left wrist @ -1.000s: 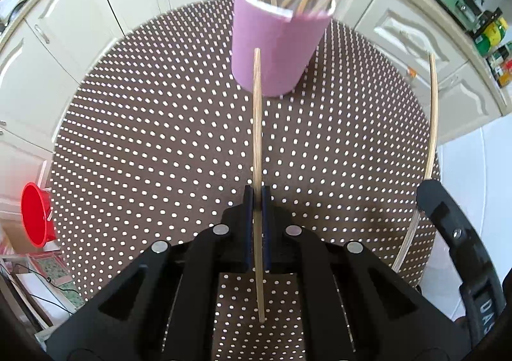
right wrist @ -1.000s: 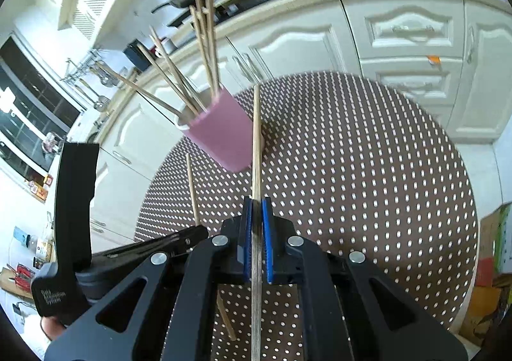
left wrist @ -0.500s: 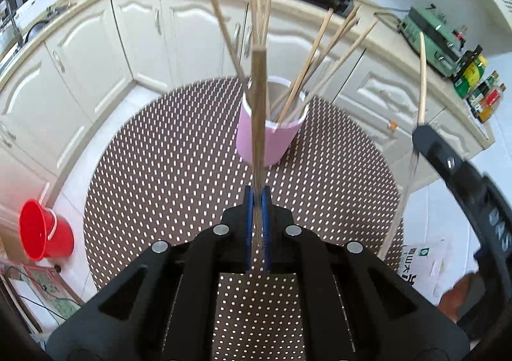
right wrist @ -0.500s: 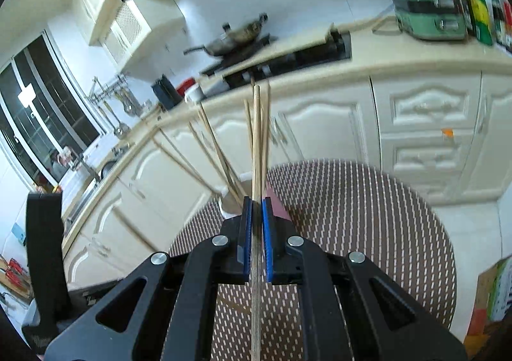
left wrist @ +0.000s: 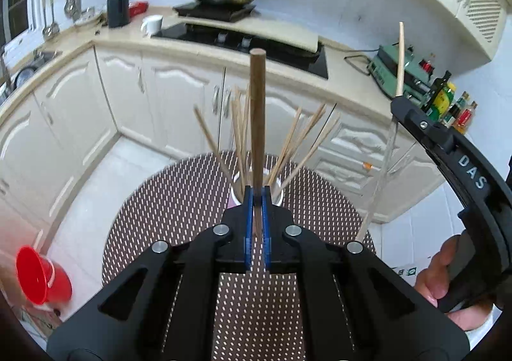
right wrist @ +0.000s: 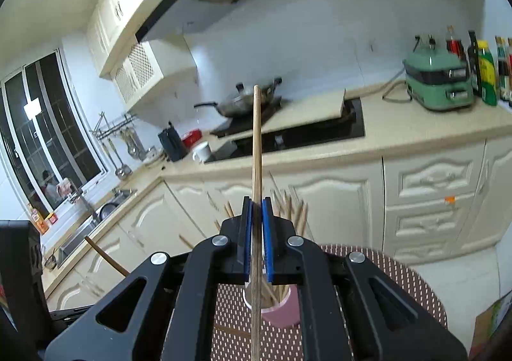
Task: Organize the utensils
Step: 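Lift the chopstick in the left gripper over the cup while the right lifts its own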
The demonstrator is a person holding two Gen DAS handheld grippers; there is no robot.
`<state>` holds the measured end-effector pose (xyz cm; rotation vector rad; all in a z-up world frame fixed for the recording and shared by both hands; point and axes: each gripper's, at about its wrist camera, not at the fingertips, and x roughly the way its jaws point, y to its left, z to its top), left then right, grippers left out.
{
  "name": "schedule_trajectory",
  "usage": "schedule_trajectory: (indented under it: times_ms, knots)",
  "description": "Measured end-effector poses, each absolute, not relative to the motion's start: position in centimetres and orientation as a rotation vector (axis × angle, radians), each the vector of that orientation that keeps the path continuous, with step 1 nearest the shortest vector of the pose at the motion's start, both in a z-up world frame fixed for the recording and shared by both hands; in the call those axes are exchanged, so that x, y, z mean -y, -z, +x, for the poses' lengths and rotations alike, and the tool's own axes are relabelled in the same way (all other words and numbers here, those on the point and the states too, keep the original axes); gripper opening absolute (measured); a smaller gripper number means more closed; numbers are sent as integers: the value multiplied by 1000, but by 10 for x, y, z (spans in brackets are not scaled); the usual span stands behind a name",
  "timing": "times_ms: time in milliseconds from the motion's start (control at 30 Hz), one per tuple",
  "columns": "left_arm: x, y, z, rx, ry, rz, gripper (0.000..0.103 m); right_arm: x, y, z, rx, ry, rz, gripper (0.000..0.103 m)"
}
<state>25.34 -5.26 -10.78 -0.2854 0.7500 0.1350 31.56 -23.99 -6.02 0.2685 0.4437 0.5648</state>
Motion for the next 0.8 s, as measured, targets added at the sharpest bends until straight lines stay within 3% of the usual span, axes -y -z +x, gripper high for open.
schedule_trajectory:
  times_ms: [267,800]
  knots:
    - [40,81,270,-700,-107,-248,5,220,52,330,-385,-496,240,5]
    - [14,123,326,-804,-72,-268,5,190,99,370,-338,-483,235,5]
